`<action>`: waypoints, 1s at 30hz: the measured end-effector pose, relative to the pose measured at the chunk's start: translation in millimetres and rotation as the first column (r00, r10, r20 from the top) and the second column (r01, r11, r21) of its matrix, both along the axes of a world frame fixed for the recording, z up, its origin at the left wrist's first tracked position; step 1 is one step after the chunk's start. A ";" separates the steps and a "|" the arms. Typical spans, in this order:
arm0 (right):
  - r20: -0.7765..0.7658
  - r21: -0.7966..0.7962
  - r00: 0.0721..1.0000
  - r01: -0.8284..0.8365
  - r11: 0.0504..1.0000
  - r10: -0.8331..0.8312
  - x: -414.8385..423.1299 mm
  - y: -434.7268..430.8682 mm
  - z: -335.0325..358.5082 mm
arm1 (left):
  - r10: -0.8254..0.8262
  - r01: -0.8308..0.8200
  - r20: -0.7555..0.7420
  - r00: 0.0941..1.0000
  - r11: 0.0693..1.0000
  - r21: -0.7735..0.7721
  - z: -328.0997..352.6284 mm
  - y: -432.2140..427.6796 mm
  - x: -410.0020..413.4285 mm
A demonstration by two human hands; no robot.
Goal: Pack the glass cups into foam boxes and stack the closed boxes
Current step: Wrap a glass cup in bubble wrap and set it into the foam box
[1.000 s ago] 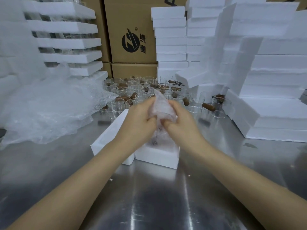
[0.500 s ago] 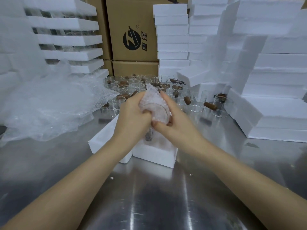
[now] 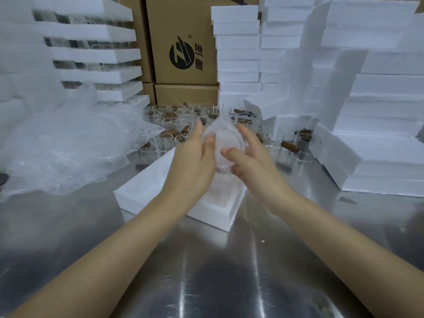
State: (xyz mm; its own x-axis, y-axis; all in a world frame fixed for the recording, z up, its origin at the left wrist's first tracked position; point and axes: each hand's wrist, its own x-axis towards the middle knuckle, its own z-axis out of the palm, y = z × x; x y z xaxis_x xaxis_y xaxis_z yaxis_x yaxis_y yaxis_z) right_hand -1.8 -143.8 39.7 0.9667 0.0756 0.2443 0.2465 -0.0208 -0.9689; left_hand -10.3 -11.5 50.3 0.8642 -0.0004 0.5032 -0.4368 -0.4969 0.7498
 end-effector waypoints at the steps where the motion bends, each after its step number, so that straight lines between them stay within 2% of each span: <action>1: -0.041 0.103 0.996 -0.079 0.992 0.084 -0.9 1.9 -0.1 | 0.032 -0.032 -0.010 0.999 0.998 -0.046 2.6 3.8 3.7; 3: -0.082 0.293 0.971 -0.193 0.936 0.225 -2.2 5.7 0.1 | 0.019 -0.023 -0.040 0.999 0.994 -0.110 7.6 10.1 8.3; 5: -0.068 0.338 0.956 -0.246 0.908 0.284 -2.1 6.6 1.0 | -0.034 0.028 -0.032 0.999 0.988 -0.155 8.8 13.6 9.1; 8: -0.052 0.224 0.978 -0.184 0.957 0.201 -3.0 4.9 -0.6 | -0.027 0.025 -0.013 1.000 0.992 -0.123 6.4 13.3 7.5; 11: 0.017 0.000 1.000 -0.008 1.000 0.008 -5.1 3.9 -3.2 | 0.005 -0.004 0.026 1.000 0.999 -0.033 3.7 8.8 5.8; 15: 0.204 -0.222 0.963 0.223 0.949 -0.179 -5.1 0.8 -1.8 | 0.043 -0.046 0.093 0.995 0.999 0.023 -1.0 4.4 5.1; 18: 0.258 -0.289 0.940 0.295 0.911 -0.223 -5.1 -1.4 1.5 | 0.012 -0.011 0.121 0.993 1.000 -0.008 -0.6 2.0 -0.1; 21: 0.218 -0.278 0.947 0.290 0.916 -0.234 -2.5 -2.9 2.9 | -0.007 0.005 0.155 0.988 1.000 0.013 -0.3 -0.4 -4.2; 27: 0.202 -0.385 0.935 0.351 0.854 -0.292 6.1 -13.0 6.5 | -0.042 0.043 0.044 0.998 0.999 -0.009 -3.5 -7.2 -7.6; 30: 0.208 -0.416 0.935 0.349 0.840 -0.286 6.2 -12.3 6.6 | -0.027 0.020 0.126 0.992 0.998 0.060 -4.7 -9.8 -11.4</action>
